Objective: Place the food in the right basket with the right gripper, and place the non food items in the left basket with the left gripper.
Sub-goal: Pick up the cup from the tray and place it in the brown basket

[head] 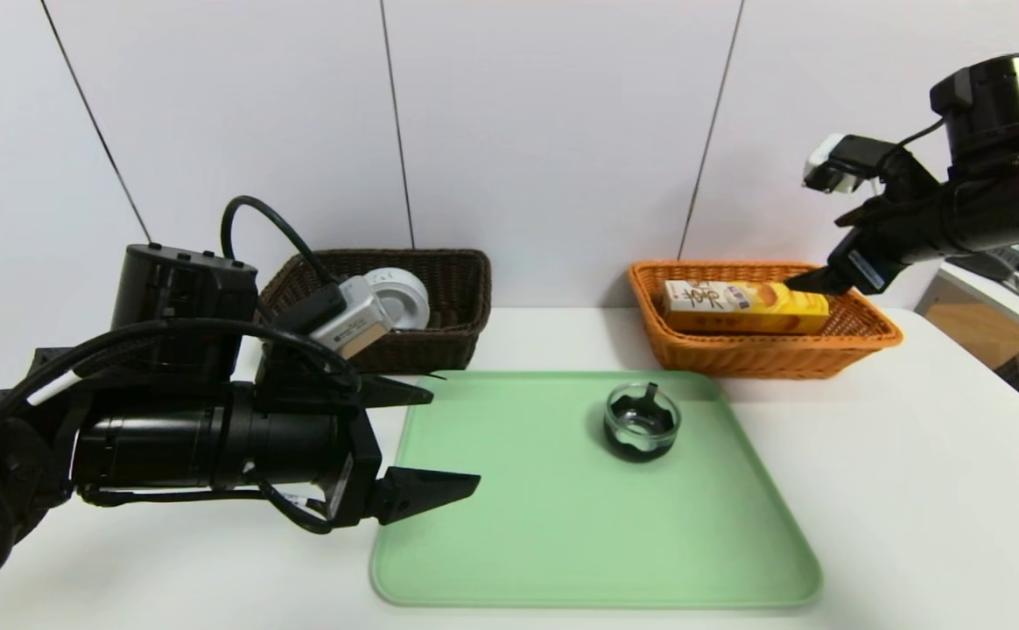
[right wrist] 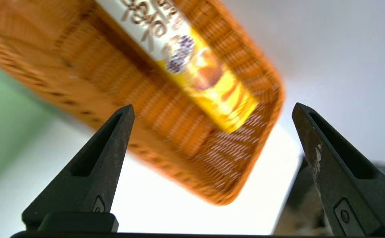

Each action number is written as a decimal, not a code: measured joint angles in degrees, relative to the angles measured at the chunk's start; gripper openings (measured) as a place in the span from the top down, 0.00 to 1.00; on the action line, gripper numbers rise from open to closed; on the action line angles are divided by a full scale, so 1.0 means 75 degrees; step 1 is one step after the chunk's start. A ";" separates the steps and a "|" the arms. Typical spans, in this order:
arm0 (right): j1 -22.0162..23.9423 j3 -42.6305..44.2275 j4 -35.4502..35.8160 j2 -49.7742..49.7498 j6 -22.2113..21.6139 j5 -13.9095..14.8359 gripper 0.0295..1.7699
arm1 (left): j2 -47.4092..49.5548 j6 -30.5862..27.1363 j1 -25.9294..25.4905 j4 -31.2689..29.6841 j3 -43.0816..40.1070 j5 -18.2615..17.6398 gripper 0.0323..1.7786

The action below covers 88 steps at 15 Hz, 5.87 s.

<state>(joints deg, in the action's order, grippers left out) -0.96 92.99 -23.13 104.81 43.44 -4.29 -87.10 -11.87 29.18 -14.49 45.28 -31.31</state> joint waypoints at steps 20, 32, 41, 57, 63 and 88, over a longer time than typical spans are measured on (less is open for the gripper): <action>-0.1944 -0.4350 -0.0245 -0.3197 -0.7238 0.0741 0.04 | -0.0011 0.0195 0.0008 0.0000 0.0057 0.0018 0.05; -0.2617 -0.4450 -0.0055 -0.3005 -0.7999 0.0759 0.04 | 0.0060 0.0187 0.0000 0.0000 0.0026 0.0011 0.05; -0.2679 -0.4506 -0.0070 -0.2958 -0.8106 0.0769 0.04 | -0.0753 0.0044 0.0816 -0.0304 0.1253 -0.0037 0.05; -0.2830 -0.5515 -0.0088 -0.3664 -0.8873 0.1019 0.04 | -0.4025 -0.3555 0.1559 0.0808 0.4589 -0.0808 0.05; -0.2778 -0.5715 -0.0109 -0.3891 -0.8889 0.1118 0.04 | -0.4645 -0.3553 0.1760 0.2843 0.6455 -0.0769 0.05; -0.2656 -0.6328 -0.0062 -0.4226 -0.8937 0.1126 0.04 | -0.6298 -0.5073 0.1915 0.5702 0.9021 -0.0020 0.05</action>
<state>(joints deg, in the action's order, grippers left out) -20.88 45.53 -23.59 73.12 -23.59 4.16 -134.34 -49.92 43.54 28.27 112.93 -31.45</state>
